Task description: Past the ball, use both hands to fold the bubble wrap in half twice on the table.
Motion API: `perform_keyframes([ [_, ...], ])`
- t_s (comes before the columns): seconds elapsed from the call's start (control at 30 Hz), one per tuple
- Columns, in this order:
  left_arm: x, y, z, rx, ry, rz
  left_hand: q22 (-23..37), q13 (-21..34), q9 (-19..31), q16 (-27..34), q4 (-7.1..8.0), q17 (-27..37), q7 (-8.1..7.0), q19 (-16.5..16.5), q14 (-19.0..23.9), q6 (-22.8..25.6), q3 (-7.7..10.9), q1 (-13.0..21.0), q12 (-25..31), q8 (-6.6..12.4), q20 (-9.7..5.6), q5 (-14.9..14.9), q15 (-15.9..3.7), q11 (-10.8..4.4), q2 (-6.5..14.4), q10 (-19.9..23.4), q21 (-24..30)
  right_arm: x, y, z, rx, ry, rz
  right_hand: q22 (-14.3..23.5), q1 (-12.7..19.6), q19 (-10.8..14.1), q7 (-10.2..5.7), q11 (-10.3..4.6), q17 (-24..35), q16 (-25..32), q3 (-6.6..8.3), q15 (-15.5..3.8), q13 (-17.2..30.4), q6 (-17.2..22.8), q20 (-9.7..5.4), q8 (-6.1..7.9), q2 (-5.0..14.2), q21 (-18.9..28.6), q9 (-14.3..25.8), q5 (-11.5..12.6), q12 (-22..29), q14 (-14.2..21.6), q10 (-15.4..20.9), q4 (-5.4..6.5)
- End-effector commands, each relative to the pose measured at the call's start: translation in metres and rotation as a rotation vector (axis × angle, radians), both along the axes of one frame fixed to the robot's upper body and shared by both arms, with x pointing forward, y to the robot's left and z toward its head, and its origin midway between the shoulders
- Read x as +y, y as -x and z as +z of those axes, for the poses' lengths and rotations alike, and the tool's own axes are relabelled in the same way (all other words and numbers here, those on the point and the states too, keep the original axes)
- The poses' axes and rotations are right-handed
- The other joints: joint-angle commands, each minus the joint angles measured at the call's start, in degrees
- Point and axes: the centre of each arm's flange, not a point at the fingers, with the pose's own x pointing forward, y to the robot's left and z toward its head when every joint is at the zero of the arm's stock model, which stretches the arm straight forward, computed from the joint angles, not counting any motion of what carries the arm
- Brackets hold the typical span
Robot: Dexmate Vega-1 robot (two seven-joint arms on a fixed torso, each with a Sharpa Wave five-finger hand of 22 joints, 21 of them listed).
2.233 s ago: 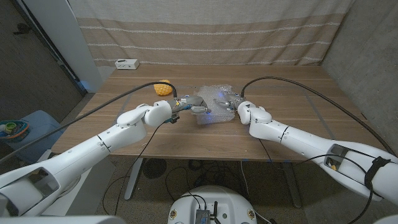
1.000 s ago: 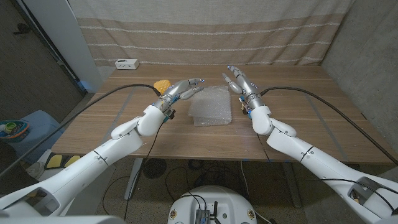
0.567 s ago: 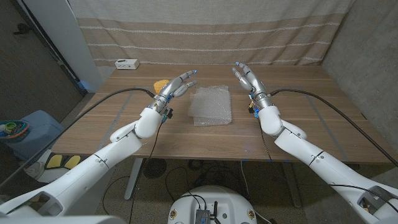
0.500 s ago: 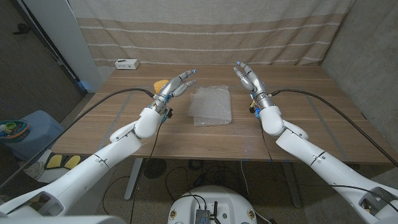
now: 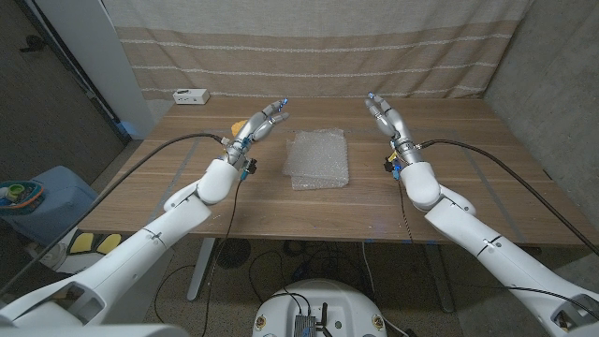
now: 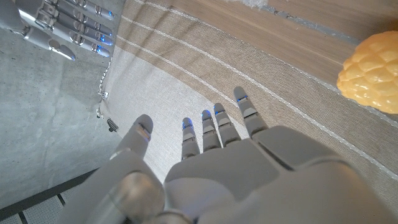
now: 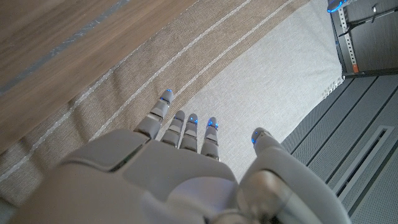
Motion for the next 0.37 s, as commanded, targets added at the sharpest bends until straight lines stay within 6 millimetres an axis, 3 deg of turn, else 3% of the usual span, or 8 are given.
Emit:
perform_keyframes([
  [0.03, 0.014, -0.014, 0.005, 0.019, 0.042, -0.113, 0.2, 0.0, 0.0, 0.2, 0.31, 0.2, 0.22, -0.2, -0.4, 0.0, -0.25, -0.8, 0.4, 0.45, -0.09, -0.1, 0.08, 0.41, 0.0, -0.1, -0.2, -0.027, 0.004, -0.010, 0.008, -0.137, 0.057, 0.2, 0.3, 2.1, 0.55, 0.23, 0.3, 0.9, 0.18, -0.05, 0.1, 2.2, -0.39, 0.33, -0.66, 0.5, 0.1, -0.3, 0.3, 3.0, 2.0, -0.58],
  [0.07, 0.016, -0.015, 0.005, 0.019, 0.040, -0.121, 0.2, 0.0, 0.0, 0.2, 0.33, 0.2, 0.26, -0.2, -0.4, 0.1, -0.26, -0.8, 0.4, 0.49, -0.06, -0.1, 0.09, 0.38, 0.0, -0.1, -0.2, -0.031, 0.006, -0.011, 0.006, -0.140, 0.039, 0.2, 0.6, 3.2, 0.88, 0.50, 0.3, 1.1, 0.41, -0.30, 0.1, 3.0, -0.36, 0.29, -0.73, 0.7, 0.1, -0.3, 0.6, 4.5, 3.4, -0.97],
  [0.23, 0.027, -0.024, 0.006, 0.040, 0.024, -0.152, 0.2, -0.1, 0.0, 0.3, 0.42, 0.1, 0.43, -0.2, -0.5, 0.1, -0.28, -0.9, 0.6, 0.59, -0.31, -0.2, -0.08, 0.39, 0.0, 0.0, -0.2, -0.043, 0.020, -0.016, -0.013, -0.175, -0.070, 0.2, 0.9, 3.9, 1.19, 0.64, 0.2, 1.1, 0.61, -0.31, 0.1, 4.0, -0.44, 0.44, -0.77, 0.8, 0.1, -0.3, 0.6, 5.2, 4.2, -1.30],
  [0.37, 0.035, -0.036, 0.000, 0.090, 0.065, -0.162, 0.2, -0.1, 0.0, 0.3, 0.48, 0.0, 0.46, -0.3, -0.8, 0.1, -0.26, -1.0, 0.6, 0.63, -0.48, -0.2, -0.14, 0.45, 0.1, -0.1, -0.3, -0.037, 0.037, -0.024, -0.054, -0.203, -0.111, 0.2, 1.1, 3.6, 1.17, 0.61, 0.1, 0.8, 0.81, 0.00, 0.1, 4.3, -0.57, 0.38, -0.71, 0.5, 0.1, -0.3, 0.5, 4.7, 4.2, -1.55],
])
